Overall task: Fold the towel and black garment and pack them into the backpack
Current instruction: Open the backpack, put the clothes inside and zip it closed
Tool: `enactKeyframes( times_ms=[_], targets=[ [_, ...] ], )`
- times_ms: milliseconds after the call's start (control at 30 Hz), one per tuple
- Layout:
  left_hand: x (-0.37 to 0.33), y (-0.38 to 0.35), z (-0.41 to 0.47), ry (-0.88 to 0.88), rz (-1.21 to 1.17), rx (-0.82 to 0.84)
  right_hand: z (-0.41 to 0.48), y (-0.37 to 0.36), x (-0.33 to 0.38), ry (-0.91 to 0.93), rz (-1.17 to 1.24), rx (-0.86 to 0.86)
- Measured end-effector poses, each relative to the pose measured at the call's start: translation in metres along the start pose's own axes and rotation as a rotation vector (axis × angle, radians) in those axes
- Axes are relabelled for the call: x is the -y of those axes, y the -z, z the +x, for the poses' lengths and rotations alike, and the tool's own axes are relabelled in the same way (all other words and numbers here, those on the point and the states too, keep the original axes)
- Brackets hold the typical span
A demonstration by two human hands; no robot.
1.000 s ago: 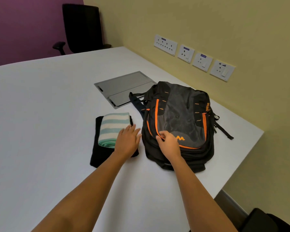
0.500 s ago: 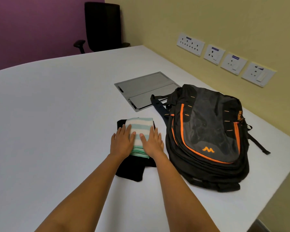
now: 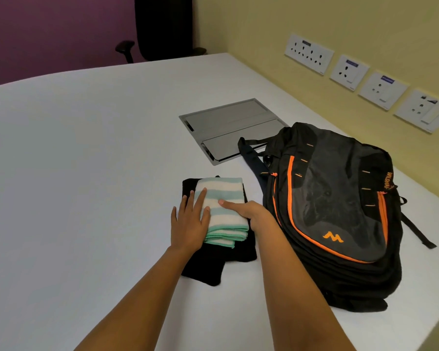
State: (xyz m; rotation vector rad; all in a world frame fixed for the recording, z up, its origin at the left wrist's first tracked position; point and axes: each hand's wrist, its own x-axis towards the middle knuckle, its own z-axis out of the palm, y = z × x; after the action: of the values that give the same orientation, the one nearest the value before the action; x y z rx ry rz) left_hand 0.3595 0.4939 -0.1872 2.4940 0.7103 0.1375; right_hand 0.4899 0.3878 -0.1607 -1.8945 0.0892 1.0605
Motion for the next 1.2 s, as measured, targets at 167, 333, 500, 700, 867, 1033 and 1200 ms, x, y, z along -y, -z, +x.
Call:
enactKeyframes(
  times_ms=[167, 333, 500, 700, 867, 1033, 1200],
  targets=[
    [0.004, 0.001, 0.0, -0.007, 0.012, 0.009, -0.001, 0.004, 0.002, -0.088, 0.027, 0.178],
    [0.005, 0.001, 0.0, -0.007, -0.011, 0.003, -0.005, 0.005, -0.001, -0.053, 0.007, 0.167],
    [0.008, 0.002, -0.003, 0.016, -0.04, -0.006, -0.012, 0.0, -0.006, 0.135, 0.174, 0.17],
    [0.009, 0.008, -0.007, -0.035, -0.023, 0.026, -0.018, -0.01, -0.032, 0.155, 0.396, 0.215],
    [-0.008, 0.03, -0.012, -0.093, -0.195, -0.075, -0.03, -0.001, -0.029, 0.217, 0.468, 0.19],
    [-0.046, 0.063, -0.009, -0.019, -0.437, -0.259, -0.062, 0.045, -0.005, 0.281, 0.45, 0.167],
    [-0.079, 0.06, -0.011, -0.034, -0.414, -0.233, -0.11, 0.103, 0.004, 0.362, 0.515, 0.143]
  ],
)
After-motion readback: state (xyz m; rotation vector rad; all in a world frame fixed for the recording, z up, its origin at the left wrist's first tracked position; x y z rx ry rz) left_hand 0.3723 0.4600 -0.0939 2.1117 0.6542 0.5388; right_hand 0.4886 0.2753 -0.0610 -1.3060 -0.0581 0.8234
